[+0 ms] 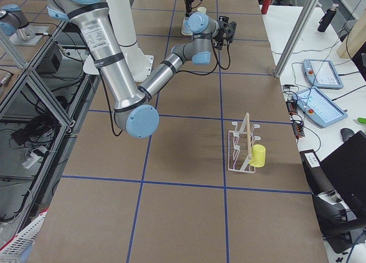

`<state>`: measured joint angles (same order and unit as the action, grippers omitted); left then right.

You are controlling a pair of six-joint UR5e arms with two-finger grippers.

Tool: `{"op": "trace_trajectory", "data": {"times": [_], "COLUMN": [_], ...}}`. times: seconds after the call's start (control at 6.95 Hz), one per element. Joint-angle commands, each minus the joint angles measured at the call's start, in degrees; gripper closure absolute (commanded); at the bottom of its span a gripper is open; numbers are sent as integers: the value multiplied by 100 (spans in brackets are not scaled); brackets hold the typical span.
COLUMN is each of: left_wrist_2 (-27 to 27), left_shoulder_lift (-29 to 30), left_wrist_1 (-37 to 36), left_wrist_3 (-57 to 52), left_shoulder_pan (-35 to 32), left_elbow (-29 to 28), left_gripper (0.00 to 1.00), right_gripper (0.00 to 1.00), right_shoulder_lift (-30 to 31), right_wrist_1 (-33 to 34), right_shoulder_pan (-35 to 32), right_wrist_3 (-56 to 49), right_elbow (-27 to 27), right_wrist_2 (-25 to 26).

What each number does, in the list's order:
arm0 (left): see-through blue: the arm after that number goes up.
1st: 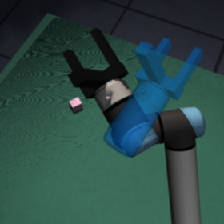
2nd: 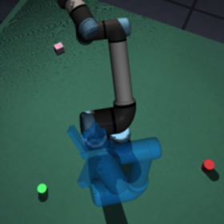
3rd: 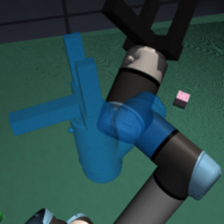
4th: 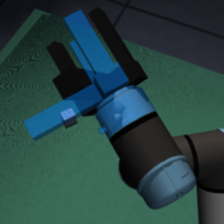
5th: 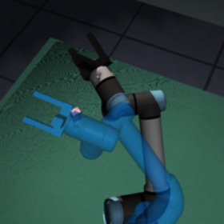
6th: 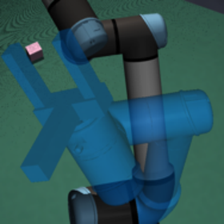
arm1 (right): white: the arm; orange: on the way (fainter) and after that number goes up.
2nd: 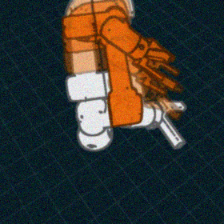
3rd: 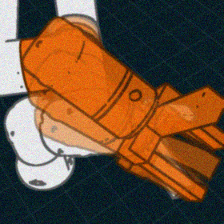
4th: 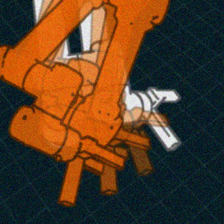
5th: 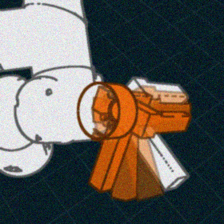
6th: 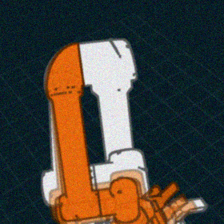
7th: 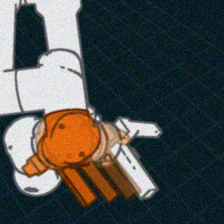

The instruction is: Transfer IKEA cup to right arm and place on rack

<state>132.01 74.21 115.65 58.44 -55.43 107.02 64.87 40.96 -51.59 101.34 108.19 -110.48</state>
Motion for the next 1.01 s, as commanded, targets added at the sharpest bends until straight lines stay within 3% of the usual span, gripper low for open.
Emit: {"op": "trace_trajectory", "data": {"times": [0.0,0.29,0.58,0.86], "left_wrist_2": [62,79,62,27], "left_shoulder_lift": [-448,-941,-813,919], "left_wrist_1": [-34,-304,-2928,-5341], "left_wrist_3": [-653,-1437,-3199,-3419], "left_shoulder_pan": [-877,-1652,-2538,-2709], "left_elbow": [256,729,1816,2296], "left_gripper": [100,100,100,100], "right_gripper": [0,0,0,0], "right_shoulder_lift": [0,0,-9,-9], "right_wrist_1": [0,0,0,-70], "right_shoulder_pan": [0,44,79,166], "right_wrist_3": [0,18,18,26], "right_elbow": [0,0,17,17], "right_wrist_2": [9,9,0,9]}}
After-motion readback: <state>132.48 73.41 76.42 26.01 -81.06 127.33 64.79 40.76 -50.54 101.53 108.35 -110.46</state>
